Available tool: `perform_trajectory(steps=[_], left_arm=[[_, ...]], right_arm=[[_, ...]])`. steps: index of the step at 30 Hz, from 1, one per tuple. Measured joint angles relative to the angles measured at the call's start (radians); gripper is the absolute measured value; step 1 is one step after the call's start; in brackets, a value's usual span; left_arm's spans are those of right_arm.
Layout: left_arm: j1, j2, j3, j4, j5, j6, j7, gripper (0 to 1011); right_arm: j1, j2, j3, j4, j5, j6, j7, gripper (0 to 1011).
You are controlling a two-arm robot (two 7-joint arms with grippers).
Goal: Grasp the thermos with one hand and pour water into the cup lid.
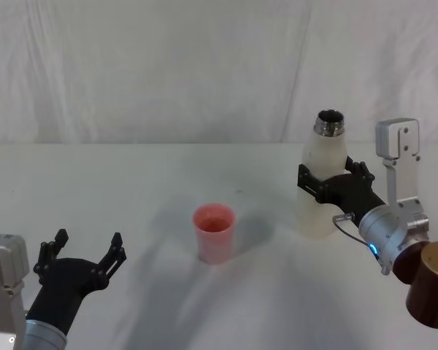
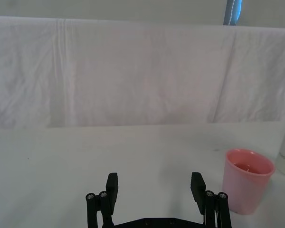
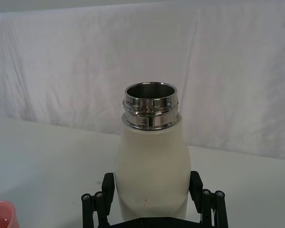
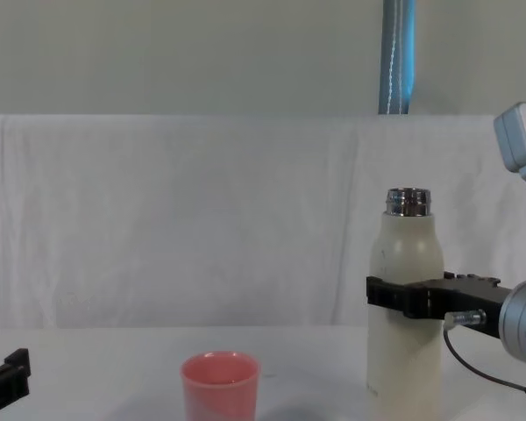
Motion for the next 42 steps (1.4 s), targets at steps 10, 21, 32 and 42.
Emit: perform_trajectory(steps=[10, 21, 32, 42], left_arm=[[0.000, 0.000, 0.000, 0.000, 0.000, 0.000, 0.000, 1001], [0.000, 0.000, 0.000, 0.000, 0.000, 0.000, 0.000, 1001], [0.000, 0.000, 0.000, 0.000, 0.000, 0.000, 0.000, 1001], [0.000, 0.000, 0.000, 0.000, 0.000, 0.000, 0.000, 1001]], right_arm=[[-0.014, 0.015, -0.001, -0.019, 0.004, 0.014, 0.012, 1001], [-0.040, 0.031, -0.002, -0.051, 0.010, 0.032, 0.016, 1001], [-0.068, 0.047, 0.008, -0.086, 0.013, 0.046, 0.011, 1001], [-0.142, 0.076, 0.027, -0.189, 0.018, 0.064, 0.007, 1001]])
